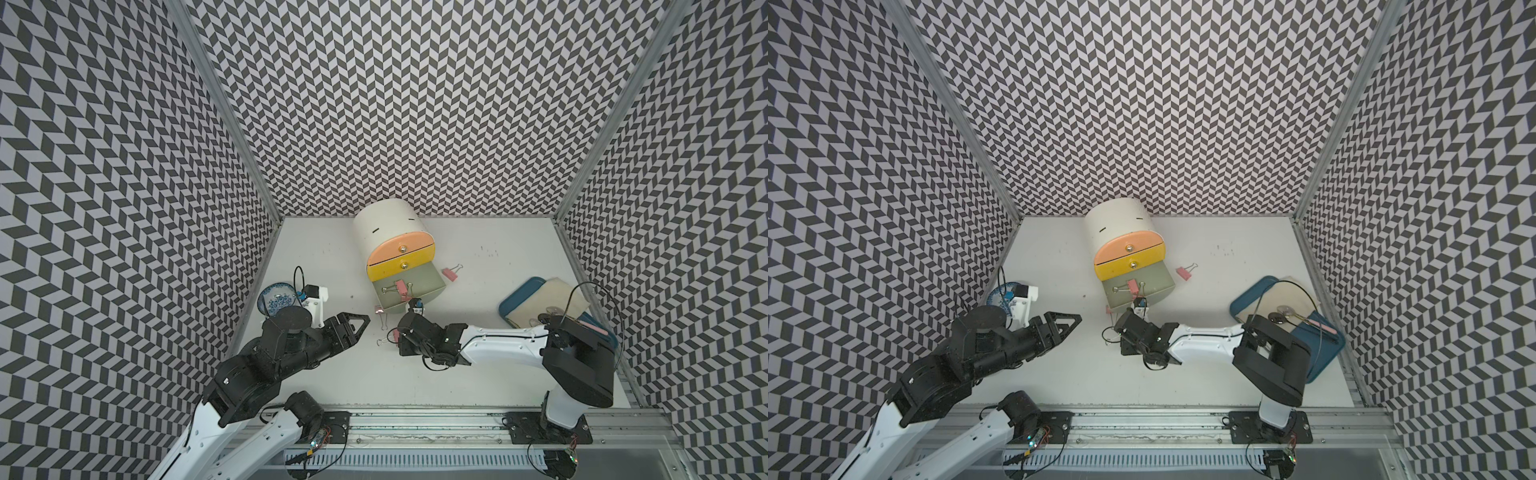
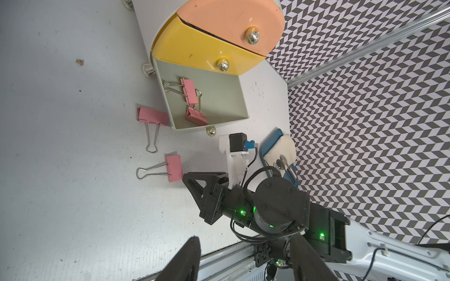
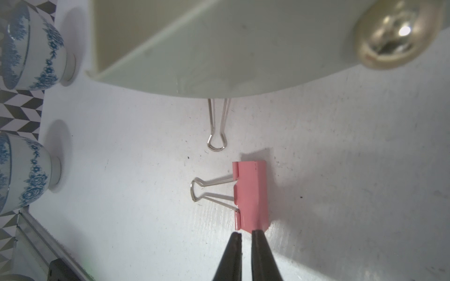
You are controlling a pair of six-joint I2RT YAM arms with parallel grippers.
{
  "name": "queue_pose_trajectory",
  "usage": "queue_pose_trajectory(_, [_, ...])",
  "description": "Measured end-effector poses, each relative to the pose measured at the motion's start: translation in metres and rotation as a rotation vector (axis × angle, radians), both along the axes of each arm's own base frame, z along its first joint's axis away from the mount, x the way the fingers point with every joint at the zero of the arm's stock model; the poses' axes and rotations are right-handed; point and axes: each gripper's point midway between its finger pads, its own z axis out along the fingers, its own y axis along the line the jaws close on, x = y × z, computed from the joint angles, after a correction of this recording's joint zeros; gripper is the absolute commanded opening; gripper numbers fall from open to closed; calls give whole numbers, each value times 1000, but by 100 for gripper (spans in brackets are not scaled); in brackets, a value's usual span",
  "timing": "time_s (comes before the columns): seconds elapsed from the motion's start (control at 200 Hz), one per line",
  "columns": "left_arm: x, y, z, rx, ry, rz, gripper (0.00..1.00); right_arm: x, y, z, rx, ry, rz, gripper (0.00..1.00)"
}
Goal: Put the binder clips in the drawer according to color
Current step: Move the binder clip to the center of the board.
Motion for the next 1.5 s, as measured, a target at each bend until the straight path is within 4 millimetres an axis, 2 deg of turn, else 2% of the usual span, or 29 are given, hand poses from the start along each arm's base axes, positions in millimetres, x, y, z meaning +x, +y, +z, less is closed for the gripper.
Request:
queue_pose_trajectory(0.225, [1,0,-1,4,2,-1,63,9,11,13,18,-45,12,23])
queue_pose_trajectory(0.531, [0,0,-1,6,3,-2,63,9,25,-6,14,-23,67,22])
queue_pose_trajectory(0.761, [-1,1,1,-2,-7,-1,63,11,20,-14,8,-2,50,20])
queue_pose_trajectory(0.891, [-1,1,1,-3,-7,-1,63,8,3,-30,-17,28,18,20])
queue_pose_trajectory(1.132, [0,-1,0,-6,-5,-5,63,-8,-29,-30,-2,49,-30,19])
queue_pose_trajectory(1.292, [2,-5,-1,-12,-4,-12,63,-24,-61,-31,2,72,-67,20])
queue_pose_trajectory(1.347, [4,-7,-2,-14,-4,-15,63,-30,-72,-31,2,79,-79,22])
queue_pose_trajectory(1.497, [7,-11,-6,-15,0,-20,63,-46,-97,-27,-12,89,-78,37])
